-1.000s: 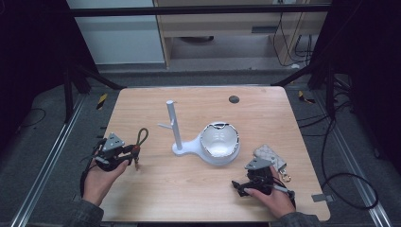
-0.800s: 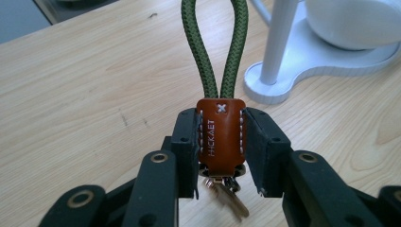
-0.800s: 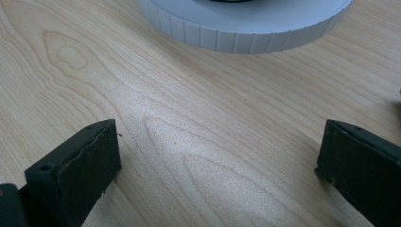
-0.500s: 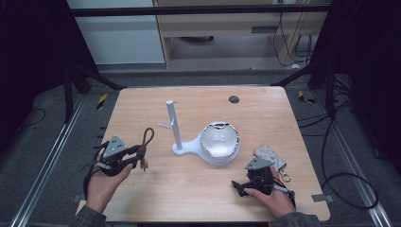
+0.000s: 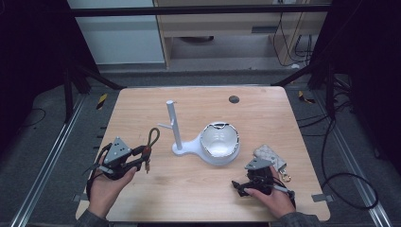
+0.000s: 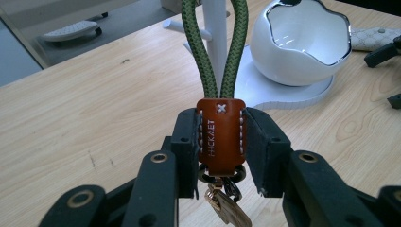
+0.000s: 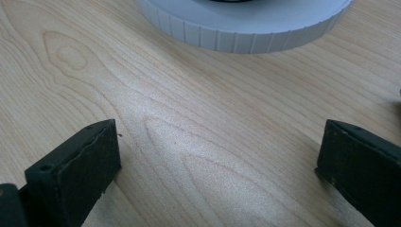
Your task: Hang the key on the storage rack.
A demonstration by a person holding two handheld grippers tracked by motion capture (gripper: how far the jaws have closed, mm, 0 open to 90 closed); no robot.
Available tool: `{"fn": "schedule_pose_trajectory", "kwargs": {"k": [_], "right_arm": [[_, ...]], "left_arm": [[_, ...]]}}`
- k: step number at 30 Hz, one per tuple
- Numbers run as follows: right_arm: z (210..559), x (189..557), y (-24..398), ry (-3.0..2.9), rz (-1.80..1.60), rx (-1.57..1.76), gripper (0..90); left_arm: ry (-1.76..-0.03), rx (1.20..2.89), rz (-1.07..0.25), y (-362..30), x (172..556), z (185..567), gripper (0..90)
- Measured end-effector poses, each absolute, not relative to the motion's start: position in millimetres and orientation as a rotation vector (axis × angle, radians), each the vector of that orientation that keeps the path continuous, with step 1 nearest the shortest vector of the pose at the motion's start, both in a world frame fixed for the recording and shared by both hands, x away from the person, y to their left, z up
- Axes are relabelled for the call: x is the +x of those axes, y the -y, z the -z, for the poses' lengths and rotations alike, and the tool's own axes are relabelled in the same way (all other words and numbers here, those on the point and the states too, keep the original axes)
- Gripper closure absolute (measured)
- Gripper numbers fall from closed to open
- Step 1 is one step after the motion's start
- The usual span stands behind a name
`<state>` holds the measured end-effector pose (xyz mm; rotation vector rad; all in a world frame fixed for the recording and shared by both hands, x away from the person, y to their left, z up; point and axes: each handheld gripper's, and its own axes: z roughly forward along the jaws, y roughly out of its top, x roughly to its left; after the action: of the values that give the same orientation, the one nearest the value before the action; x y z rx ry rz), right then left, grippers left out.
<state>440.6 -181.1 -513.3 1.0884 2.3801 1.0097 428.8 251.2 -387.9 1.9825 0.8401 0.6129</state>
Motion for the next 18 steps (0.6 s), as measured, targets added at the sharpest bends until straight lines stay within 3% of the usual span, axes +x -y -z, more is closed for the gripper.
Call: {"fn": "schedule_pose_trajectory", "kwargs": {"k": [18], "right_arm": [[513.3,440.6,181.1,-2.38,-1.01,1.09,0.3]], "left_arm": [[-0.784,1.97,-0.621,-233.8,422.6,377.5,65.7]]}}
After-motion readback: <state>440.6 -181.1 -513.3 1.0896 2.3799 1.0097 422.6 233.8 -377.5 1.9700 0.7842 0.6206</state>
